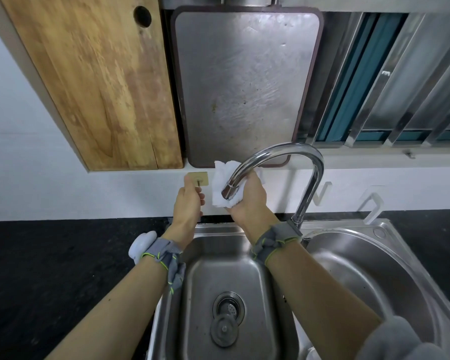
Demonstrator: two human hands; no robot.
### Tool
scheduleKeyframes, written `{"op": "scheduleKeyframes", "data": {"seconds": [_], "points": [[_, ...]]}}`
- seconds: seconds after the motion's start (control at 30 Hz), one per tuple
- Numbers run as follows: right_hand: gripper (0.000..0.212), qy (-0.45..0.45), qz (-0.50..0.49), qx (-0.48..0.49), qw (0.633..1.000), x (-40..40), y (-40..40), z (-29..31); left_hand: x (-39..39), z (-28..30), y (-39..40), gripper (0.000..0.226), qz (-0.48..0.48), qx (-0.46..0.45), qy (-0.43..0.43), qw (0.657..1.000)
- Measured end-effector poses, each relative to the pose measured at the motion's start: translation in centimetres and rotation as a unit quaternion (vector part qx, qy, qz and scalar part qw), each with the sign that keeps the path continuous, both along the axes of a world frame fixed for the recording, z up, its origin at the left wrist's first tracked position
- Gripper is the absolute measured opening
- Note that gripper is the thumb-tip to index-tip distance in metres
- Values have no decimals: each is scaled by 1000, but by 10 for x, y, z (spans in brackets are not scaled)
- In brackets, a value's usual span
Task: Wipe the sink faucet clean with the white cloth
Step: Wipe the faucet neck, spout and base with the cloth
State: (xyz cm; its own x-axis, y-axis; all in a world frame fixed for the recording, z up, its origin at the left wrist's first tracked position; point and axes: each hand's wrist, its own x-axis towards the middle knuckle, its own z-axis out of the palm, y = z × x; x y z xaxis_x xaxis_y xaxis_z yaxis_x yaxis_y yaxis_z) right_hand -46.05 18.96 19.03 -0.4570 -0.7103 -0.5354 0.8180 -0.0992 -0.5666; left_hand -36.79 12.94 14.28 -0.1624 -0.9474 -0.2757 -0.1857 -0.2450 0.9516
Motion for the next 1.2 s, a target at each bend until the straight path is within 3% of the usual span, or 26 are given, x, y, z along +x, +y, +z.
{"op": "scheduleKeyframes", "data": {"seconds": [0.23, 0.3, 0.43, 0.53, 0.67, 0.77, 0.83, 0.9, 0.97, 1.03, 1.1, 1.2], "points": [[25, 44, -73, 55, 995, 22, 13, -11, -4, -6, -4, 63, 6, 5, 0, 1000], [30, 84, -95, 99, 987, 36, 15, -18, -7, -7, -2, 64, 9, 9, 5, 1000], [23, 166, -98, 116, 974, 46, 14, -26, -13, -7, 1, 65, 10, 16, 9, 1000], [27, 154, -50, 89, 983, 24, 7, -19, -13, -6, 4, 66, 7, 13, 16, 1000], [42, 62, 80, -19, 995, -12, 2, -15, -11, -5, 10, 67, 7, 12, 13, 1000], [29, 11, 183, -125, 975, -24, 2, -19, -8, -4, 13, 68, 5, 11, 3, 1000], [11, 38, 219, -147, 964, -24, 4, -17, -5, -4, 14, 68, 11, 9, 1, 1000], [15, 25, 176, -114, 977, -20, 6, -18, -2, -3, 14, 66, 22, 9, 3, 1000], [16, -39, 61, -54, 996, -10, 12, -27, 0, -3, 14, 66, 31, 8, 6, 999], [21, -77, -33, -53, 995, 4, 19, -29, 2, -6, 15, 66, 40, 3, 12, 999], [27, -61, -89, -30, 994, 17, 24, -27, 1, -9, 17, 66, 45, 3, 12, 999], [17, 12, -101, 11, 995, 29, 30, -31, -4, -15, 23, 65, 42, 10, 13, 999]]}}
